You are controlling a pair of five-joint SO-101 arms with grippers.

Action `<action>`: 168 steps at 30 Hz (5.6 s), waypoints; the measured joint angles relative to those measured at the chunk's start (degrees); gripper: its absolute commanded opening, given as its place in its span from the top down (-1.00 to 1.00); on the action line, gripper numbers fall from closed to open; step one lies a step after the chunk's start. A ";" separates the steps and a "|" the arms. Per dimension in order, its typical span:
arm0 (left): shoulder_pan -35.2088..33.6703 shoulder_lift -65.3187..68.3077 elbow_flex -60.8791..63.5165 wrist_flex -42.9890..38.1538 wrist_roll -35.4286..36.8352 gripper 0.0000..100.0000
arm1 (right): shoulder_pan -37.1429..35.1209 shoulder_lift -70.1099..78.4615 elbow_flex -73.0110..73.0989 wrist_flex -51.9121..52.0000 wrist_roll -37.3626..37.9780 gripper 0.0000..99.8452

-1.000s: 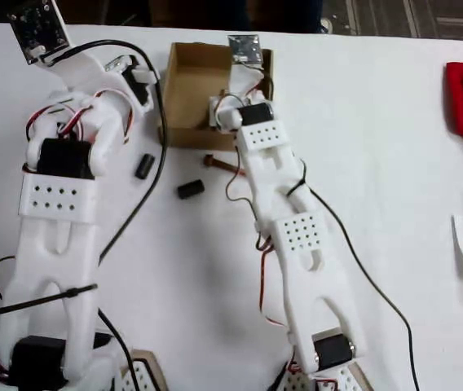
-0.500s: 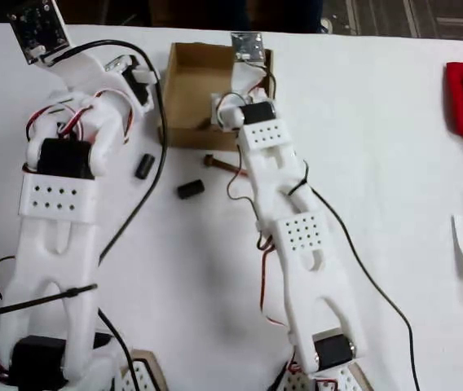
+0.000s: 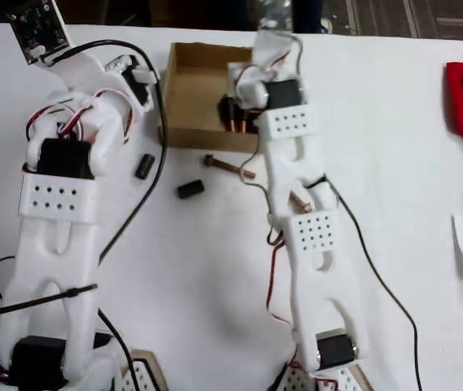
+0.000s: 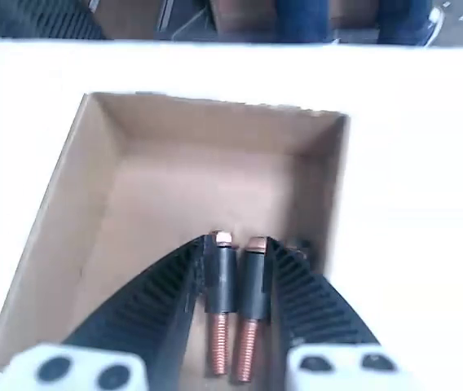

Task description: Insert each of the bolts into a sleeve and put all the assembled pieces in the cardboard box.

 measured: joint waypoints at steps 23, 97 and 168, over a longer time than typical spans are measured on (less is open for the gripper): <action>0.00 0.00 0.00 0.00 0.00 0.95 | 3.08 -20.57 12.84 24.88 8.53 0.83; -23.30 -0.18 -4.92 -2.37 0.00 0.95 | -21.19 -39.03 94.59 -24.00 75.34 0.76; -0.70 20.75 -10.90 2.99 0.00 0.95 | 3.52 -59.60 67.96 -1.76 21.89 0.96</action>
